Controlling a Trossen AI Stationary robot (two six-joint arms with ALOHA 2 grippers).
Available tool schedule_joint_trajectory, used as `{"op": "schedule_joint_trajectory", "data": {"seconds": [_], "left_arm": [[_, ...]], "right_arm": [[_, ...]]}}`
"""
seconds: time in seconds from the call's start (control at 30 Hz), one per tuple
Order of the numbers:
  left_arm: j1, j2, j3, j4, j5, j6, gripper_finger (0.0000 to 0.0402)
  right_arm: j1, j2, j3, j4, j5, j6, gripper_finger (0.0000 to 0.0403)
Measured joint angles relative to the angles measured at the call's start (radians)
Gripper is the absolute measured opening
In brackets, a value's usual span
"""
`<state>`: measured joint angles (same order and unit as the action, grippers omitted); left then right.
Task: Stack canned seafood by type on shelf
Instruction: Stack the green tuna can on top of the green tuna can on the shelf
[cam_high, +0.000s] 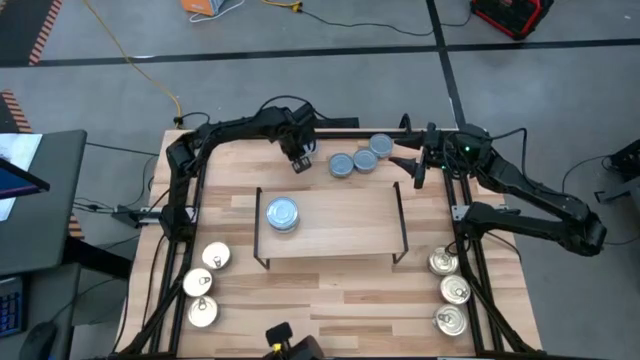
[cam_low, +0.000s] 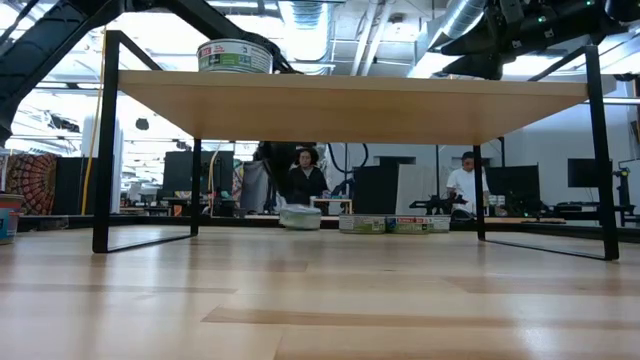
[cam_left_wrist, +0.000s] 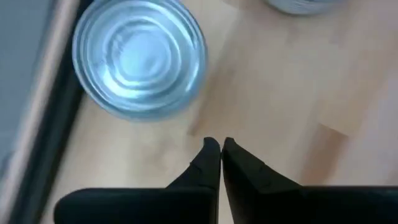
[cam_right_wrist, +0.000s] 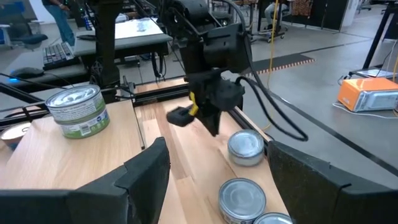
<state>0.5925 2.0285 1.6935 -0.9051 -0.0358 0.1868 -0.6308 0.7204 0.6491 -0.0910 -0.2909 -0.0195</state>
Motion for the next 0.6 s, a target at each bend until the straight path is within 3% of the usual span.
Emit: {"op": "schedule_joint_trajectory", "data": {"seconds": [0.17, 0.33, 0.47, 0.6], "left_arm": [[-0.001, 0.000, 0.032, -0.066, 0.038, 0.016, 0.0001], [0.000, 0.000, 0.068, -0.002, -0.043, 0.036, 0.0011], [0.000, 0.019, 0.063, 0.041, -0.120, 0.246, 0.0059], [-0.004, 0.021, 0.010, 0.120, -0.116, 0.414, 0.0139]], "right_arm": [[0.000, 0.000, 0.000, -0.002, 0.000, -0.004, 0.0295], [0.000, 0.000, 0.000, 0.007, 0.000, 0.003, 0.0295], [0.002, 0.000, 0.000, 0.003, 0.000, 0.004, 0.0295], [0.002, 0.000, 0.000, 0.000, 0.000, -0.003, 0.0295]]}}
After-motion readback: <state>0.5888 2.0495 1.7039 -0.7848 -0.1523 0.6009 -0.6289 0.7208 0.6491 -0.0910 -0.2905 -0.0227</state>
